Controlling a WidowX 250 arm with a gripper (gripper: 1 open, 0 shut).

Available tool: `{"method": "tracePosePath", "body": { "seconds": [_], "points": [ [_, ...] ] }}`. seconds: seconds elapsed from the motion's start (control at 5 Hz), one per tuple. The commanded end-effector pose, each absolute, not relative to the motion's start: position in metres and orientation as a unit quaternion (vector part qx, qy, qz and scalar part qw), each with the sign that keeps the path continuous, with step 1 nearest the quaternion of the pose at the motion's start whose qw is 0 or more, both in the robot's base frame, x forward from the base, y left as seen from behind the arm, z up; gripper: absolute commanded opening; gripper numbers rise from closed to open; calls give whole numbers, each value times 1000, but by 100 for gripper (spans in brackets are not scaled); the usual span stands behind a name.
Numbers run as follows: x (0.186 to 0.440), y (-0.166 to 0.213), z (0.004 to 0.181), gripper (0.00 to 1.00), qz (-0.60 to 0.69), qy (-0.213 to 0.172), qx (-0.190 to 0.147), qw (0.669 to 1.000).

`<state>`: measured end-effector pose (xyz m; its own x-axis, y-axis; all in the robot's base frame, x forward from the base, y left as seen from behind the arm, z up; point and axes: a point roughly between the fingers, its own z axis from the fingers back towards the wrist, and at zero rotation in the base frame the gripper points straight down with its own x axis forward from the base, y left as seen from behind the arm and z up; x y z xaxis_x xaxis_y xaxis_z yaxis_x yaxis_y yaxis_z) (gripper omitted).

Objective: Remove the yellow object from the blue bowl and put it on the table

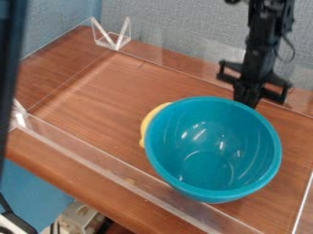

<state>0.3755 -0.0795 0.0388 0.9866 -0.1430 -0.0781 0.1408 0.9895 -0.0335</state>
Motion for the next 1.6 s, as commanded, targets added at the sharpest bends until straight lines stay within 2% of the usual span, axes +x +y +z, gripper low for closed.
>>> {"method": "tracePosePath", "body": {
  "seconds": [0.0,0.2,0.4,0.6,0.8,1.0,1.2,1.4],
  "points": [
    [401,-76,47,0,-80,-2,-19,997],
    [416,-78,48,100,-98,-10,-21,995],
    [421,-80,51,100,-116,-15,-22,993],
    [421,-62,46,0,-72,-21,-20,997],
    [416,-46,39,0,-30,-24,-18,999],
    [415,-41,46,100,-75,-25,-11,997],
    [418,-36,53,100,-120,-24,-2,992],
    [421,-31,61,0,-159,-27,-1,987]
  ]
}}
